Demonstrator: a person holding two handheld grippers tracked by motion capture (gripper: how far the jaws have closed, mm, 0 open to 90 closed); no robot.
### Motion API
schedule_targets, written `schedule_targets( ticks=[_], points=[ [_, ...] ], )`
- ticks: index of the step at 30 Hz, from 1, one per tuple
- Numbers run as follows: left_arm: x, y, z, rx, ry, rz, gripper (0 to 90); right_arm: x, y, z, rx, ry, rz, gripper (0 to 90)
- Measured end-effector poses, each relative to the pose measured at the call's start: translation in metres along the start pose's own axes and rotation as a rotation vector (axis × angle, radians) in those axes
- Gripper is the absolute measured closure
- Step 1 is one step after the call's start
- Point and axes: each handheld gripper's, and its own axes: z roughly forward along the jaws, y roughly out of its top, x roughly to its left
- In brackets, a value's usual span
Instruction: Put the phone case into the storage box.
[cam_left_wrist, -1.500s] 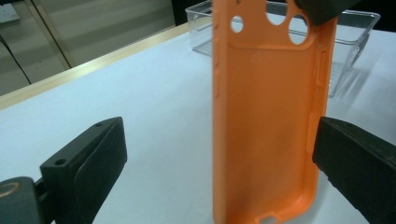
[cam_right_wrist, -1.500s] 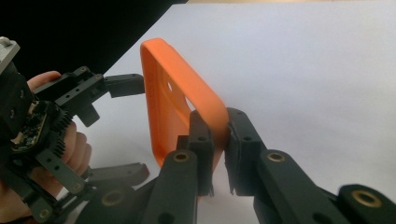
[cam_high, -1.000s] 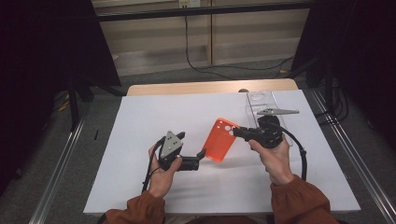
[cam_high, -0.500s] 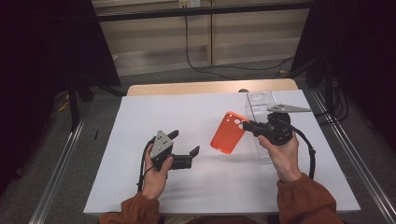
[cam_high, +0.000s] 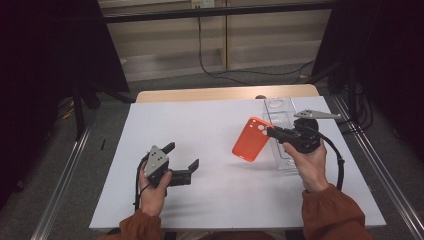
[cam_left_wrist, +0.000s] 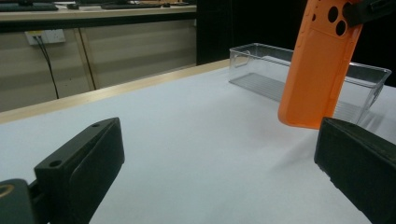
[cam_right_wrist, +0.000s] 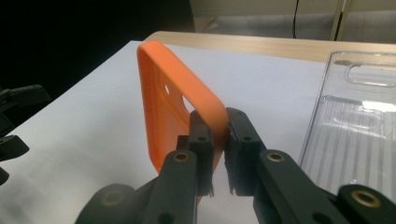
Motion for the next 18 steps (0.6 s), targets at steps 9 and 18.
schedule_targets(
  ticks=[9, 18],
  points=[
    [0.009, -0.005, -0.016, -0.008, 0.022, 0.003, 1.4, -0.006, 0.008, -0.008, -0.03, -0.01, -0.014, 81.9],
    [0.018, -0.01, -0.029, 0.012, 0.065, -0.016, 1.1, -0.013, 0.019, -0.012, -0.048, -0.035, -0.018, 81.9]
  ],
)
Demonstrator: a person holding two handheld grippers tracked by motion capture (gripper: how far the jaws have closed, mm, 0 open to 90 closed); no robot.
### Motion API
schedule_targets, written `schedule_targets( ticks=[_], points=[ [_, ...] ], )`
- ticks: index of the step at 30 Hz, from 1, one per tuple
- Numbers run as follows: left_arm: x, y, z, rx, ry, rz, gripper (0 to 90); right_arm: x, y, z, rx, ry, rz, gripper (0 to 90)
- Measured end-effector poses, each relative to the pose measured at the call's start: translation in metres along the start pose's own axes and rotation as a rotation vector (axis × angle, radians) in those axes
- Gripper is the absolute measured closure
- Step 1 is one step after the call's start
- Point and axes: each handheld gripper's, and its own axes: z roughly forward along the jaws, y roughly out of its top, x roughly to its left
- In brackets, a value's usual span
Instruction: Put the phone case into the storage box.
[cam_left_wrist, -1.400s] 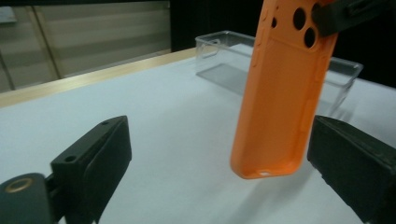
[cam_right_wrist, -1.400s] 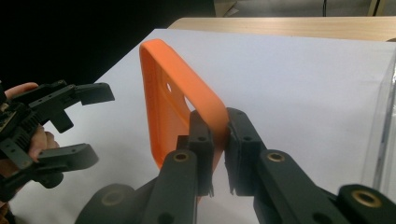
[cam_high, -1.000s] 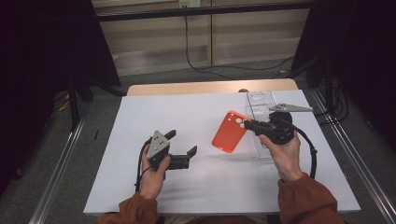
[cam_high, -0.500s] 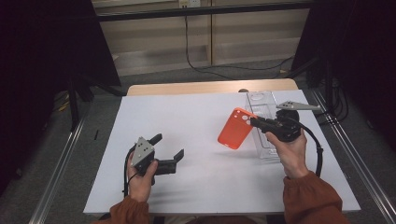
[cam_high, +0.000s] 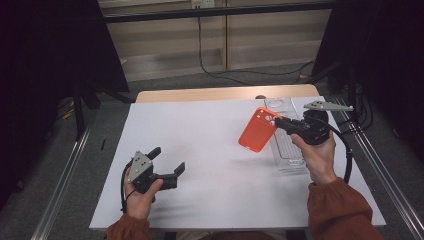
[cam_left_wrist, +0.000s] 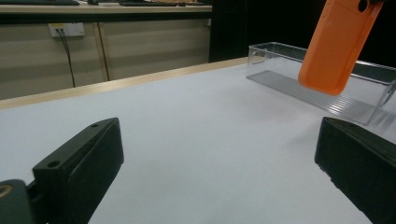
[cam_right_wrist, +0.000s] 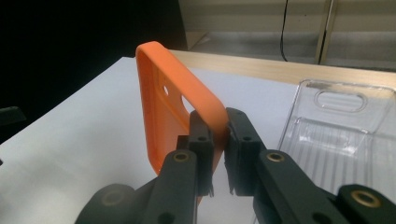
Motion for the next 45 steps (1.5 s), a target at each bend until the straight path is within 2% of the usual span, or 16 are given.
schedule_targets(
  ticks=[3, 5, 13, 20, 23, 32, 37, 39, 41, 45],
  points=[
    [0.001, 0.0, -0.005, 0.004, 0.007, 0.029, 1.8, -0.003, 0.005, -0.001, -0.013, -0.008, -0.006, 81.8],
    [0.003, -0.001, -0.009, 0.003, 0.0, 0.022, 2.0, -0.004, 0.007, -0.002, -0.019, -0.013, -0.005, 81.9],
    [0.011, -0.008, -0.025, -0.008, 0.041, -0.002, 2.4, -0.01, 0.02, -0.011, -0.051, -0.032, -0.025, 81.9],
    [0.015, -0.015, -0.033, 0.012, 0.067, 0.006, 2.8, -0.016, 0.033, -0.019, -0.075, -0.051, -0.048, 81.9],
    [0.014, -0.016, -0.038, -0.003, 0.08, -0.008, 2.9, -0.02, 0.04, -0.022, -0.084, -0.063, -0.062, 81.9],
    [0.01, -0.025, -0.044, 0.039, 0.054, 0.001, 2.9, -0.035, 0.053, -0.023, -0.081, -0.103, -0.098, 82.0],
    [0.01, -0.024, -0.044, 0.014, 0.062, -0.024, 3.3, -0.044, 0.059, -0.022, -0.079, -0.134, -0.111, 82.0],
    [0.01, -0.024, -0.044, 0.011, 0.064, -0.019, 3.3, -0.048, 0.06, -0.021, -0.083, -0.147, -0.11, 82.0],
    [0.009, -0.024, -0.044, 0.01, 0.07, -0.023, 4.5, -0.05, 0.062, -0.02, -0.073, -0.176, -0.128, 81.9],
    [0.01, -0.024, -0.044, 0.012, 0.069, -0.026, 3.8, -0.054, 0.067, -0.016, -0.062, -0.193, -0.149, 82.0]
  ],
)
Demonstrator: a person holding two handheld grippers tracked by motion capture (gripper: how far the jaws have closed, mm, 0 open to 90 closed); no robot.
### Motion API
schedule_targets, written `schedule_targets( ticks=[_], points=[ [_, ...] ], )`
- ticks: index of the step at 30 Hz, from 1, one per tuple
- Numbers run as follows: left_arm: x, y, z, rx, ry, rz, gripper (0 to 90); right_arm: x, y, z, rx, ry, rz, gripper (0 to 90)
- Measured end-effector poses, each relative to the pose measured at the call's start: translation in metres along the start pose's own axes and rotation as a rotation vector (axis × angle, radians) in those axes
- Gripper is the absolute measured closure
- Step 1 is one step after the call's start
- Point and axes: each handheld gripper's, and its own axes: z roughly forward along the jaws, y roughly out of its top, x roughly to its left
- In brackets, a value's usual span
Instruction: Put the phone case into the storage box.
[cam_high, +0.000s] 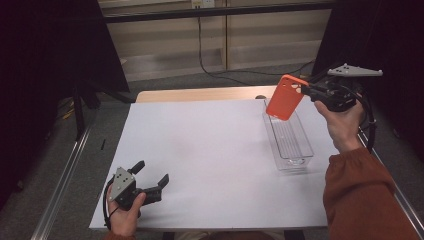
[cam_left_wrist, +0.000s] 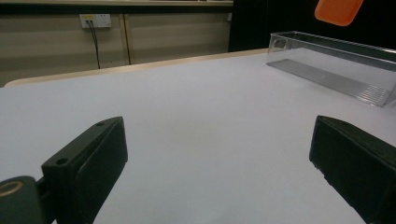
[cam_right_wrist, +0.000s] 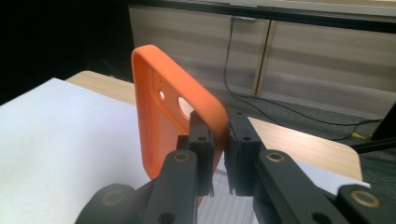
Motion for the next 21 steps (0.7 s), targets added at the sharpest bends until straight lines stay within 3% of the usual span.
schedule_targets(
  ticks=[10, 15, 21],
  points=[
    [-0.001, 0.0, 0.0, 0.002, -0.03, -0.006, 3.2, -0.017, 0.003, 0.023, 0.022, -0.024, -0.024, 82.0],
    [-0.001, 0.003, 0.001, -0.032, -0.019, -0.019, 3.3, -0.026, 0.002, 0.032, 0.033, -0.03, -0.016, 82.0],
    [-0.002, 0.003, 0.001, -0.027, -0.024, -0.017, 3.3, -0.034, -0.001, 0.044, 0.049, -0.045, -0.021, 82.1]
  ],
)
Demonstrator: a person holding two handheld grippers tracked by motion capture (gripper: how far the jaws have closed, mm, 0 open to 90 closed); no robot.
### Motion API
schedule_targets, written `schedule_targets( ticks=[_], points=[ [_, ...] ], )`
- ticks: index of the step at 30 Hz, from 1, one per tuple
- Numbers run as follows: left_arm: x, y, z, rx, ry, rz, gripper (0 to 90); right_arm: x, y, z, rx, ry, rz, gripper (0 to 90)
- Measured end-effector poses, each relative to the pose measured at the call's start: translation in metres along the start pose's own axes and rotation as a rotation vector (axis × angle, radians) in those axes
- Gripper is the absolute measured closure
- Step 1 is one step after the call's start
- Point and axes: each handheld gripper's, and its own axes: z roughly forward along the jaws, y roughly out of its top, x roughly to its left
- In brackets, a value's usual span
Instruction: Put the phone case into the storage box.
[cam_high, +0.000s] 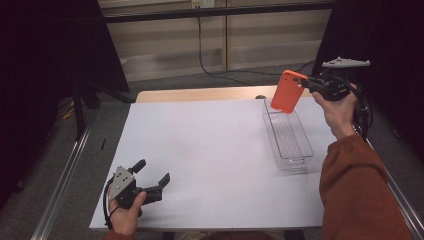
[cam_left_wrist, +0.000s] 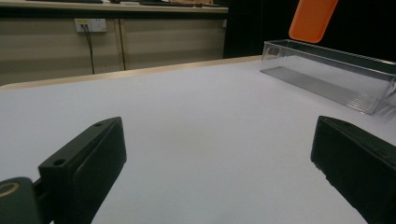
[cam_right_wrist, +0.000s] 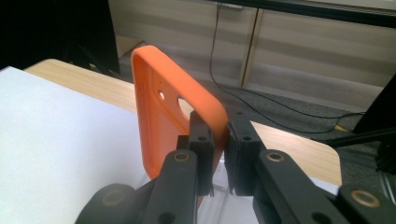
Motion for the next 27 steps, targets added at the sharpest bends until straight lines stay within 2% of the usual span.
schedule_targets(
  ticks=[10, 20, 23, 27],
  points=[
    [0.0, -0.001, 0.001, 0.021, -0.004, 0.001, 3.5, -0.009, -0.008, 0.02, 0.038, 0.003, -0.03, 82.0],
    [0.001, -0.001, 0.001, 0.022, -0.007, -0.002, 3.6, -0.004, -0.014, 0.036, 0.064, -0.003, -0.099, 82.0],
    [0.0, -0.001, 0.002, 0.027, -0.013, 0.006, 3.6, -0.002, -0.015, 0.04, 0.063, -0.012, -0.108, 82.0],
    [0.001, -0.002, 0.002, 0.037, -0.011, 0.007, 3.6, -0.002, -0.019, 0.051, 0.088, -0.033, -0.111, 82.0]
  ],
)
